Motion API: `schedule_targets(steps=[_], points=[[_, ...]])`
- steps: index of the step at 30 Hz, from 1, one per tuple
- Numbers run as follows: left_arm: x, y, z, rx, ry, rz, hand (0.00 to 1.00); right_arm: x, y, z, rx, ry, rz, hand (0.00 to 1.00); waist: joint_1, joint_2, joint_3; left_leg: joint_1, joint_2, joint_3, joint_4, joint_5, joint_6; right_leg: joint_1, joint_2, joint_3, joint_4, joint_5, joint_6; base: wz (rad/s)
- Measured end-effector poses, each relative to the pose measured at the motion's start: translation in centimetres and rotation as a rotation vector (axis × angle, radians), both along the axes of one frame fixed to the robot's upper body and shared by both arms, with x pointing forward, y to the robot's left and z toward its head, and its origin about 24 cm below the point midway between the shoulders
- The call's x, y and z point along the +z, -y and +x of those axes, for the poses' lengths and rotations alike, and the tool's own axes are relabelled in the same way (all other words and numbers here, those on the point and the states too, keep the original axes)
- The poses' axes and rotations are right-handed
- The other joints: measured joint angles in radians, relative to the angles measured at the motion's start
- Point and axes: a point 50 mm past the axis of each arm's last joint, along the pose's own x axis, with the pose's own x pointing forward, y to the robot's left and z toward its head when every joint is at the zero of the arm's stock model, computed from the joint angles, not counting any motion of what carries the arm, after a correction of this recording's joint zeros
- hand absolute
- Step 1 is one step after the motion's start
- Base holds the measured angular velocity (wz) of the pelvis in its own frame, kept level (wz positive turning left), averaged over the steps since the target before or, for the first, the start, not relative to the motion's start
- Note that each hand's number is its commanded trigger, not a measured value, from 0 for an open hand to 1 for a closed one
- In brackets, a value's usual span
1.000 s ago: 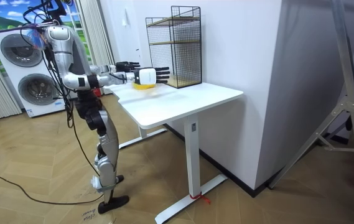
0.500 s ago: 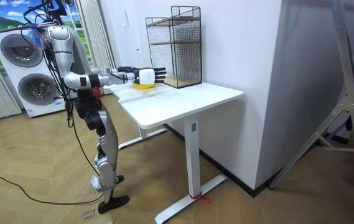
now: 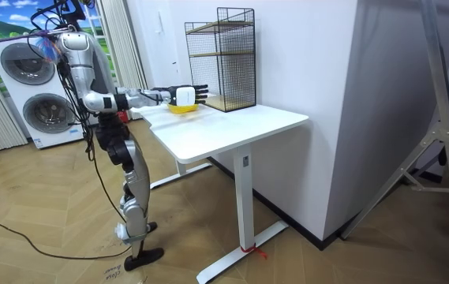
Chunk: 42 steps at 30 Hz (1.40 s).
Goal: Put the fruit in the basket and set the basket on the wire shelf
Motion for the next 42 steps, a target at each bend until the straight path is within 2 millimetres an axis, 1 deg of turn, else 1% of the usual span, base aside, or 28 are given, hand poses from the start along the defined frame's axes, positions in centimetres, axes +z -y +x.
schedule_targets(steps=[7, 12, 15, 20, 26, 32, 39, 42], points=[[-0.4, 0.2, -0.1, -0.009, -0.019, -0.003, 0.0, -1.3, 0.2, -0.2, -0.001, -0.056, -0.005, 0.0, -0.001, -0.005, 0.0008, -0.001, 0.0, 0.001, 0.004, 0.0, 0.0, 0.001, 0.0, 0.001, 0.001, 0.001, 0.0, 0.0], [-0.5, 0.5, -0.1, -0.019, -0.02, -0.005, 0.0, -1.4, -0.4, -0.3, 0.024, -0.064, 0.023, 0.0, -0.002, -0.004, 0.0004, -0.002, 0.0, 0.001, 0.004, 0.0, 0.0, 0.001, 0.001, 0.001, 0.001, 0.001, 0.0, 0.0], [-0.5, 0.6, -0.1, -0.025, -0.023, -0.006, 0.0, -1.5, -0.9, -0.3, 0.057, -0.067, 0.032, 0.0, -0.001, -0.002, -0.0012, -0.002, 0.001, 0.001, 0.003, 0.0, 0.0, 0.001, 0.001, 0.001, 0.0, 0.002, 0.0, 0.0], [-0.6, 0.8, -0.2, -0.033, -0.025, -0.008, 0.0, -1.5, -1.0, -0.4, 0.055, -0.076, 0.107, 0.0, -0.001, 0.0, -0.0023, 0.0, -0.001, 0.001, 0.003, 0.0, 0.0, 0.003, 0.001, 0.005, -0.001, 0.002, 0.0, 0.0], [-0.7, 1.2, -0.2, -0.049, -0.032, -0.01, 0.0, -1.9, -1.3, -0.5, 0.063, -0.092, 0.106, 0.0, -0.008, 0.006, -0.0053, -0.002, -0.002, -0.009, 0.004, 0.0, 0.0, 0.005, 0.002, -0.004, -0.001, 0.003, 0.0, 0.02], [-0.6, 1.4, 0.1, -0.061, -0.039, -0.012, 0.0, -2.6, -1.7, -0.7, 0.076, -0.133, 0.108, 0.0, -0.007, 0.007, -0.0057, -0.004, -0.001, -0.01, 0.009, 0.0, 0.0, 0.005, 0.002, -0.003, -0.001, 0.004, 0.0, 0.0], [-0.5, 1.7, 0.2, -0.075, -0.044, -0.015, 0.0, -2.7, -2.2, -0.8, 0.093, -0.136, 0.105, 0.0, -0.007, 0.008, -0.0064, -0.004, 0.0, -0.008, 0.009, 0.0, 0.0, 0.005, 0.003, -0.003, 0.0, 0.004, 0.0, 0.0], [-0.4, 2.4, 0.2, -0.108, -0.038, -0.021, 0.0, -2.8, -2.6, -0.9, 0.112, -0.142, 0.103, 0.0, -0.007, 0.008, -0.0063, -0.004, 0.0, -0.008, 0.008, 0.0, 0.0, 0.004, 0.002, -0.004, 0.0, 0.004, 0.0, 0.0]])
